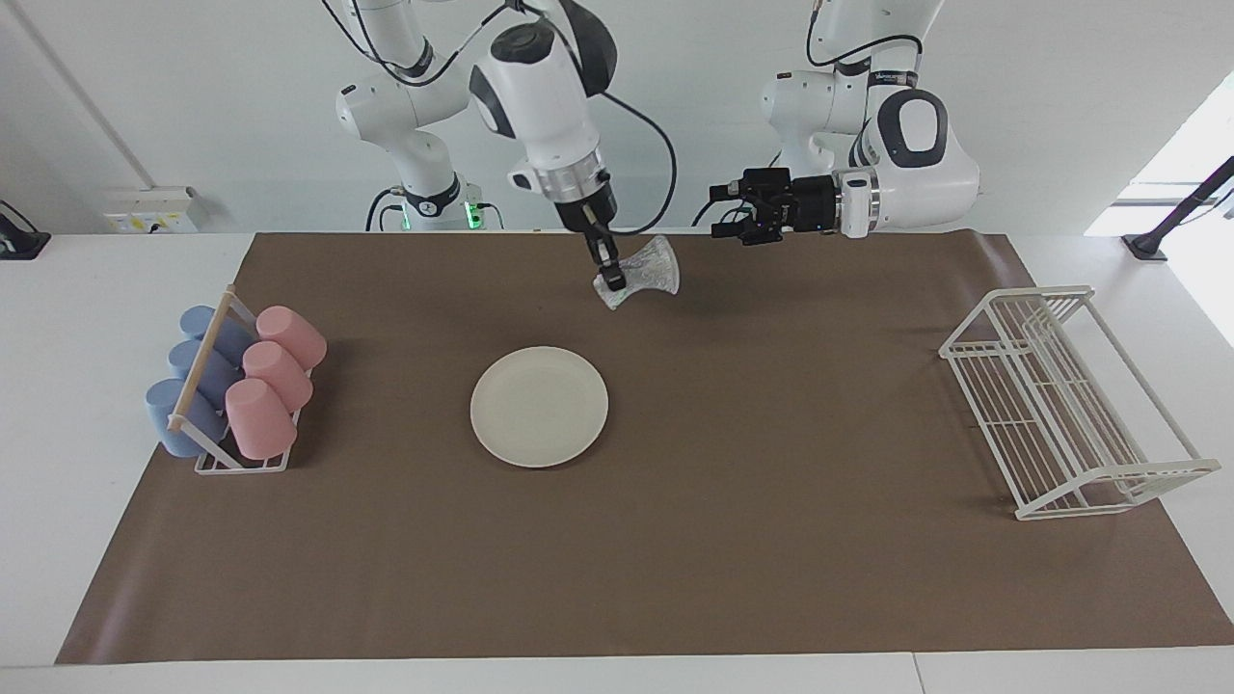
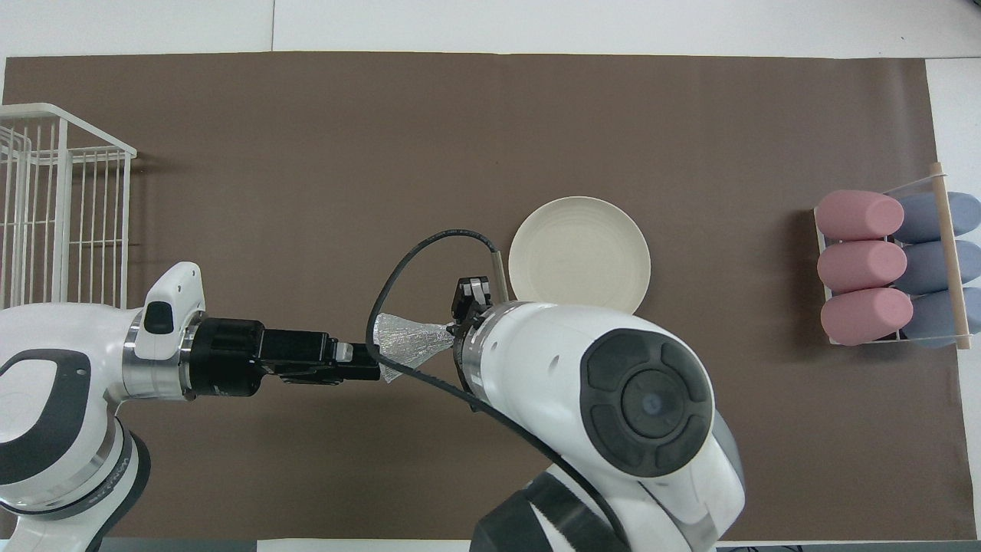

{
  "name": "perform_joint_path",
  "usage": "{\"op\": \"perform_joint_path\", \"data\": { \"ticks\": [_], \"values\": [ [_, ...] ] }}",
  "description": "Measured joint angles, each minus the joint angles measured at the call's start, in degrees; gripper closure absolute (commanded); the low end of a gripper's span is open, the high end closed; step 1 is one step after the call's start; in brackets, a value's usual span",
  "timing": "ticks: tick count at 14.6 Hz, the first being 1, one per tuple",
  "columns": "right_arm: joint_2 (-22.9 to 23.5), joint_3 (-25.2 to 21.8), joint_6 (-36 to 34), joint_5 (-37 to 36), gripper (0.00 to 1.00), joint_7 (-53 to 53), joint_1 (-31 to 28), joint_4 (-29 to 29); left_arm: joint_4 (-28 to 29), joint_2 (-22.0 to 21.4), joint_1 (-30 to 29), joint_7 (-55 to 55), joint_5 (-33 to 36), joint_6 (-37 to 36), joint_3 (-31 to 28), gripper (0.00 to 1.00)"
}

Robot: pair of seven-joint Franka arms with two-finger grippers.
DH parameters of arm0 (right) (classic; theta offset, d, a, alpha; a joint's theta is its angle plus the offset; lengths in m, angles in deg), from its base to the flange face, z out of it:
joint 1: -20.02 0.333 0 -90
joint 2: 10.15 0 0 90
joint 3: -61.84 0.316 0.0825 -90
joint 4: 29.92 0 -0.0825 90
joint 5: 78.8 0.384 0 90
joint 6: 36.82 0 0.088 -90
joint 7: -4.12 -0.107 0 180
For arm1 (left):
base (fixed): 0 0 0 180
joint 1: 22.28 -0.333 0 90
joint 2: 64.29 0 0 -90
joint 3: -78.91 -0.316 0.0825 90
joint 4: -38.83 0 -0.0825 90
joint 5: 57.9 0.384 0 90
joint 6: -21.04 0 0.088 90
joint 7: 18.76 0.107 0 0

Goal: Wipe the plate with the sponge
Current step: 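Lower the scrubber onto the plate with the right gripper while the left gripper withdraws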

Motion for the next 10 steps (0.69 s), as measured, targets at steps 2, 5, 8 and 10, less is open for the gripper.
{"op": "perform_joint_path", "data": {
  "ticks": [2, 5, 8, 10],
  "values": [
    [3.1, -0.1, 4.5, 0.0, 1.00, 8.4, -2.6, 3.0, -0.2, 0.0, -0.5, -1.0, 3.2, 0.1, -0.3, 0.00],
    [5.9, -0.1, 11.6, 0.0, 1.00, 15.4, -5.0, 7.4, -1.5, 0.0, -2.3, -3.9, 12.6, 0.2, -0.6, 0.00],
    [8.3, 0.0, 15.2, 0.0, 1.00, 17.7, -5.3, 9.2, -2.9, 0.0, -3.6, -6.7, 23.3, 2.0, -0.7, 0.00],
    [11.7, 0.0, 18.8, 0.0, 1.00, 18.7, -5.3, 9.6, -3.1, 0.0, -4.1, -7.3, 30.0, 3.2, -0.8, 0.00]
  ]
}}
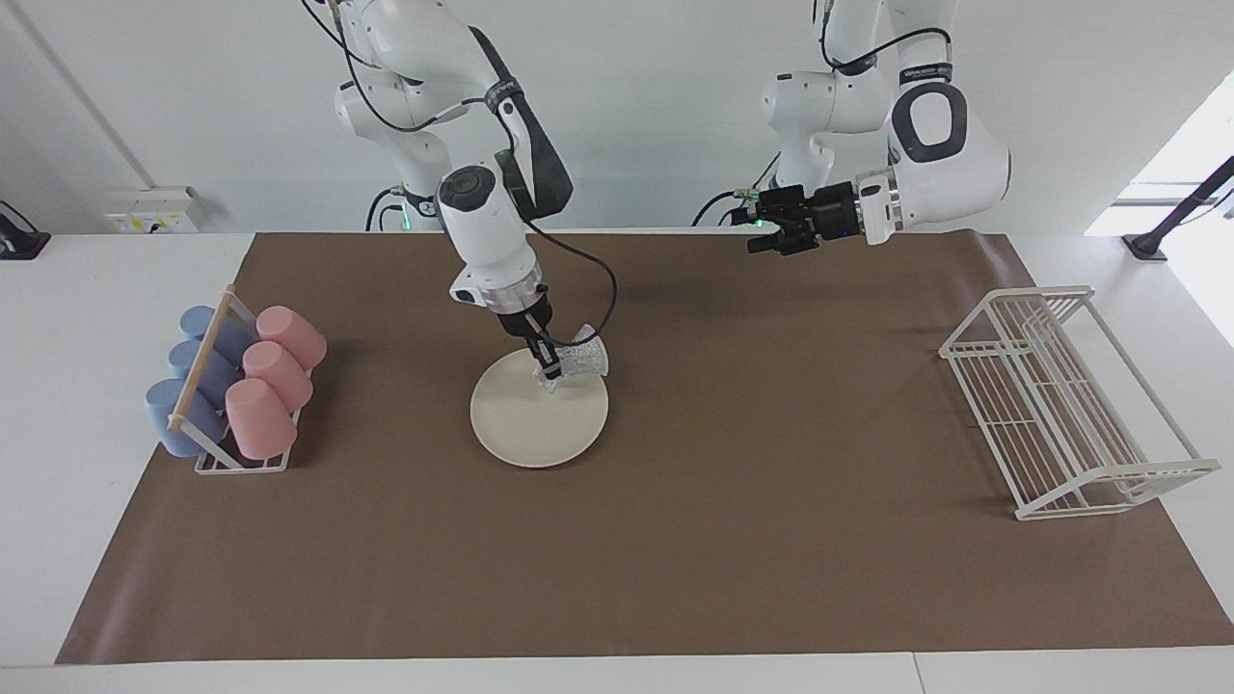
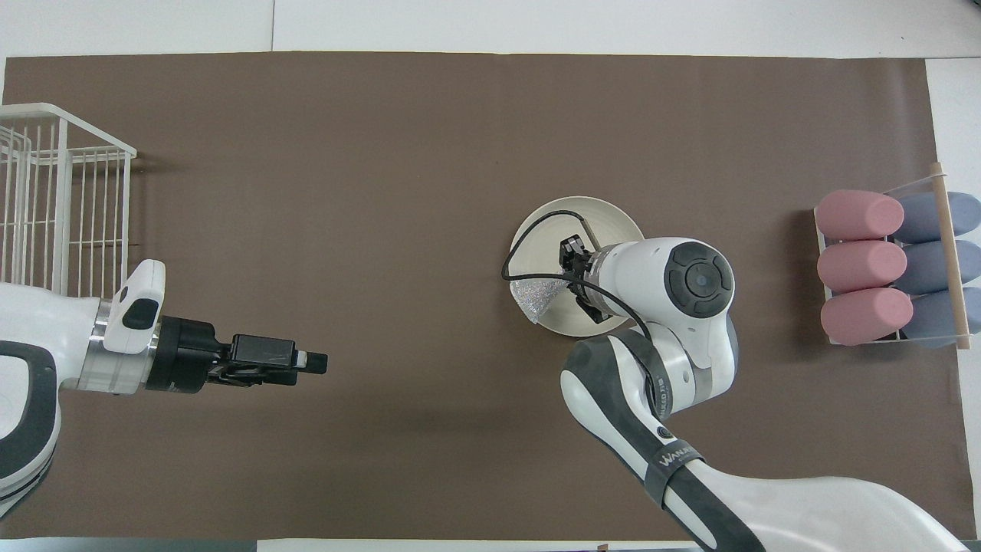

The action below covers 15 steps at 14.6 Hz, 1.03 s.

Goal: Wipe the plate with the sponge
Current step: 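Lower the scrubber onto the plate with the right gripper while the left gripper withdraws, then rub the scrubber across the plate surface with the right gripper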

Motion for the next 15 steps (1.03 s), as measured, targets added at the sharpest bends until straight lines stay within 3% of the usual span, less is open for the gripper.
{"op": "perform_joint_path", "data": {
  "ticks": [4, 8, 11, 15],
  "values": [
    [2.1, 0.0, 1.9, 0.0, 1.00, 3.2, -0.8, 0.0, -1.1, 0.0, -1.9, -0.1, 13.3, 0.8, -0.1, 0.00],
    [2.0, 0.0, 1.9, 0.1, 1.00, 15.6, -6.7, 0.2, -3.1, 0.0, -2.1, -1.0, 24.9, 1.0, 0.1, 0.00],
    [2.0, 0.0, 1.7, 0.1, 1.00, 20.7, -9.7, 0.3, -3.4, 0.0, -2.1, -1.2, 26.4, 1.6, 0.3, 0.00],
    [1.9, 0.2, 1.8, 0.1, 1.00, 13.4, -6.2, 0.4, -3.5, 0.1, -2.1, -2.0, 26.7, 2.2, 0.3, 0.00]
  ]
}}
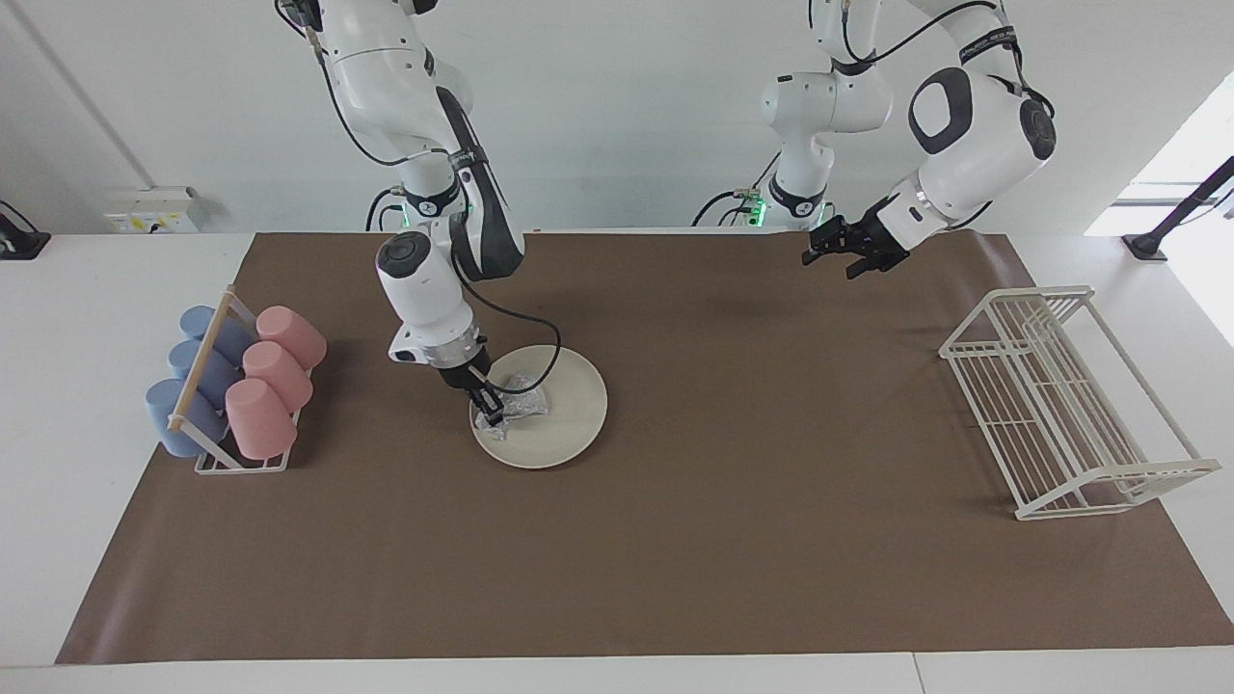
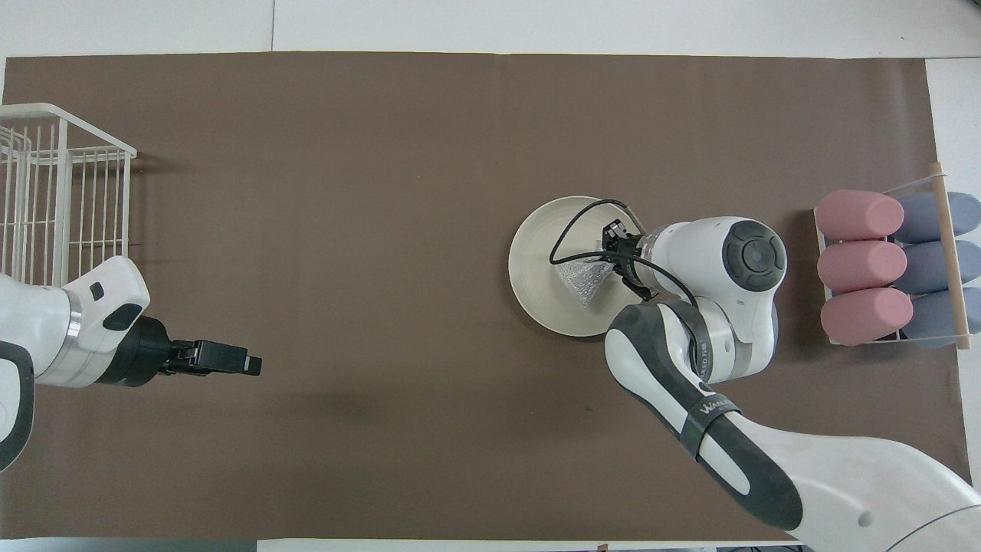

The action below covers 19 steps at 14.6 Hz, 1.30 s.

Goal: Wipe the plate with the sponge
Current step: 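Rub the scrubber across the plate surface with the right gripper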

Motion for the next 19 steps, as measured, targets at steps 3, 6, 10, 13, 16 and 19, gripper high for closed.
{"op": "perform_joint_path", "data": {
  "ticks": [3, 6, 10, 13, 16, 19],
  "values": [
    [0.0, 0.1, 0.2, 0.0, 1.00, -6.4, 4.2, 0.0, 0.0, 0.1, 0.0, -1.8, 0.0, 0.7, 0.2, 0.00],
    [0.0, 0.1, 0.2, 0.0, 1.00, -6.8, 4.8, 0.0, 0.0, 0.1, 0.1, -2.2, 0.0, 0.7, 0.4, 0.00],
    [0.0, 0.0, 0.2, 0.1, 1.00, 1.4, 1.6, 0.1, -0.1, 0.1, 0.1, -2.5, 0.0, 0.8, 0.4, 0.00],
    [0.0, 0.0, 0.2, 0.1, 1.00, 5.0, -1.3, 0.2, -0.1, 0.1, 0.1, -3.5, 0.0, 1.0, 0.6, 0.00],
    [0.0, 0.0, 0.2, 0.1, 1.00, 2.7, -0.4, 0.3, -0.1, 0.1, 0.2, -7.2, 0.0, 1.7, 1.2, 0.00],
    [-0.2, 0.0, 0.2, 0.1, 1.00, -3.1, 3.3, 0.3, -0.1, 0.1, 1.4, -11.1, 0.0, 3.2, 2.0, 0.00]
  ]
}}
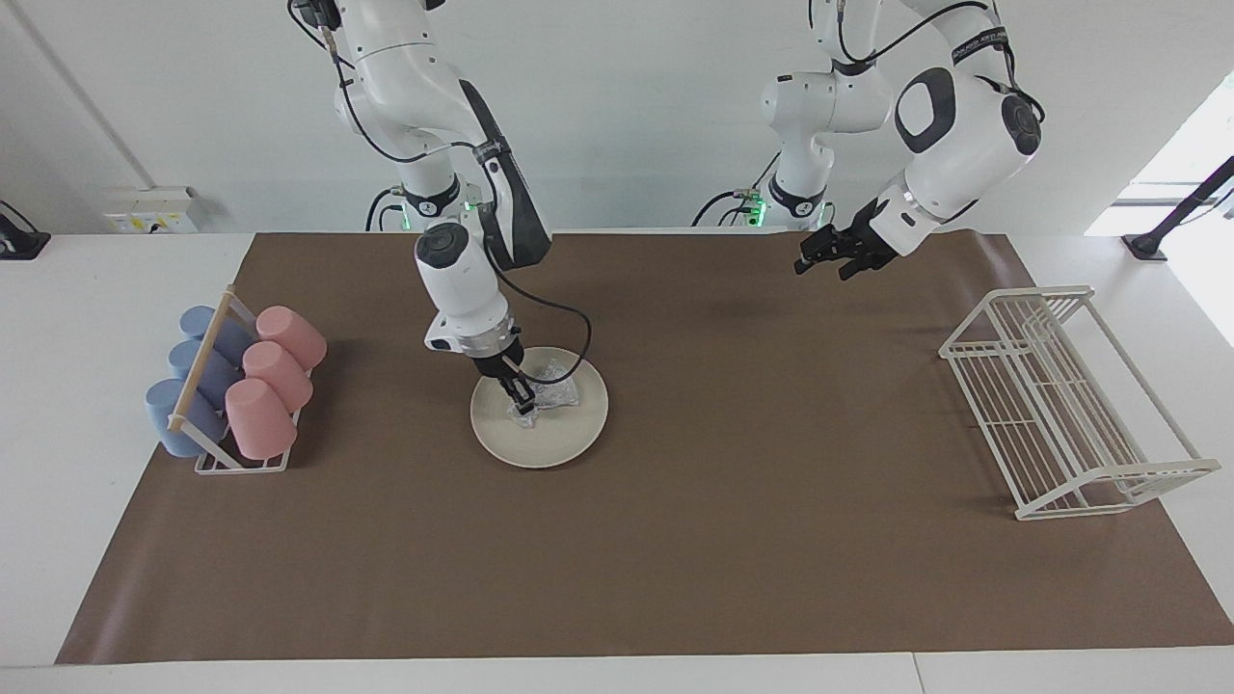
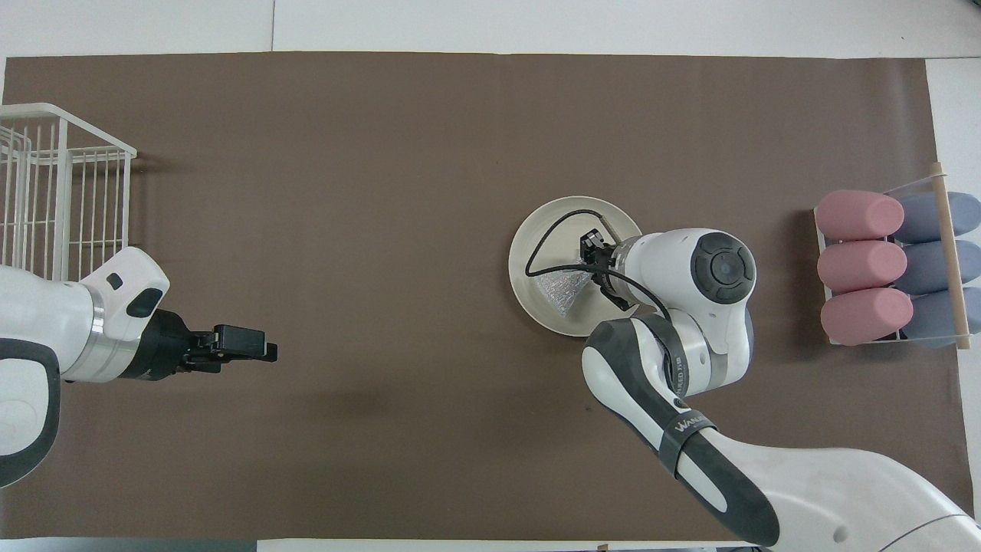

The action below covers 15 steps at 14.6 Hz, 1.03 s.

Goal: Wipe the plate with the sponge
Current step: 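Rub the scrubber across the plate surface with the right gripper, then lift the scrubber off the plate toward the left gripper with the right gripper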

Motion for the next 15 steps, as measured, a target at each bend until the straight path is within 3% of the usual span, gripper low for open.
{"op": "perform_joint_path", "data": {
  "ticks": [4, 6, 11, 15],
  "values": [
    [0.0, 0.0, -0.3, 0.0, 1.00, -3.5, 2.1, -0.2, 0.0, 0.2, 0.2, -0.7, 0.0, 0.9, 0.0, 0.00],
    [-0.1, 0.0, -5.0, 0.0, 1.00, -6.5, 2.1, -2.6, -0.1, 0.2, 0.2, -0.7, 0.0, 1.0, 0.0, 0.00],
    [-0.7, 0.1, -25.0, 0.0, 1.00, -19.5, 4.2, -18.8, -0.3, 0.4, 0.2, -0.8, 0.1, 1.5, -0.2, 0.00],
    [-0.5, 0.1, -30.1, -0.6, 1.00, -33.4, 9.6, -27.1, -0.3, 0.5, 0.2, -0.9, 0.1, 1.6, 0.0, 0.00]
  ]
}}
